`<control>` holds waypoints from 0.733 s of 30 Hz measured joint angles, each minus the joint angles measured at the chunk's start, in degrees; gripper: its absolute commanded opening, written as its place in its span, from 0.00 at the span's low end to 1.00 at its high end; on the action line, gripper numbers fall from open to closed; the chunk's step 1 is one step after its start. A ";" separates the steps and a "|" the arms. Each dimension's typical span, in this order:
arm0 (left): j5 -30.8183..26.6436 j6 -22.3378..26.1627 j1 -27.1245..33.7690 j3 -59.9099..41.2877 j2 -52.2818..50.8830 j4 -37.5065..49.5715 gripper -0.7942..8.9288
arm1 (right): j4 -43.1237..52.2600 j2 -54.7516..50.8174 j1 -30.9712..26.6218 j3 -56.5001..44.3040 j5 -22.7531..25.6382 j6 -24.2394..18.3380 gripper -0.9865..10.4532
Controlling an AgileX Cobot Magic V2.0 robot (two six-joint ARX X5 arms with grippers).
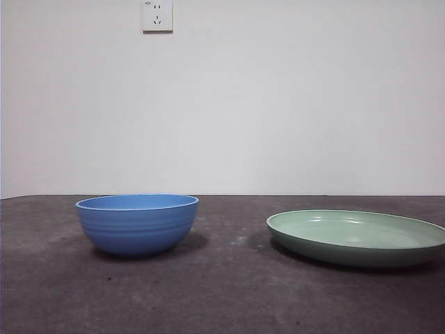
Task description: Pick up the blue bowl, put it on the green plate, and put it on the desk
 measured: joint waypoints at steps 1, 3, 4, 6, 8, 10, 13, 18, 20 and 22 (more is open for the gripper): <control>0.02 -0.96 0.00 0.02 0.00 0.00 0.10 | 0.02 0.00 0.00 0.00 -0.11 0.87 0.09; 0.42 -2.91 0.00 0.11 0.00 -0.17 0.10 | -0.13 0.00 0.00 0.09 -0.09 2.89 0.09; 0.81 -3.65 0.00 0.24 0.00 -0.33 0.10 | -0.20 0.00 0.00 0.26 -0.09 3.63 0.09; 2.27 -4.66 0.00 1.44 0.02 -1.92 0.10 | -0.61 0.02 0.00 1.57 -0.07 4.72 0.09; 2.97 -5.53 0.00 3.19 0.13 -2.91 0.10 | -0.61 0.02 0.00 3.52 0.17 5.44 0.09; 3.61 -6.08 0.00 5.70 0.57 -3.96 0.10 | -0.87 0.04 0.00 6.01 0.44 6.03 0.09; 3.67 -6.64 0.00 9.75 1.97 -6.05 0.10 | -2.32 0.90 0.00 10.03 0.46 6.32 0.09; 5.92 -6.36 0.00 16.76 6.71 -10.27 0.10 | -8.15 5.70 0.00 17.84 0.33 5.77 0.09; 8.22 -5.42 0.00 19.80 9.20 -11.80 0.10 | -10.86 8.41 0.00 21.35 -0.04 4.76 0.09; 10.27 -4.04 0.00 23.02 11.98 -13.94 0.10 | -14.05 11.34 0.00 25.03 -1.44 3.30 0.09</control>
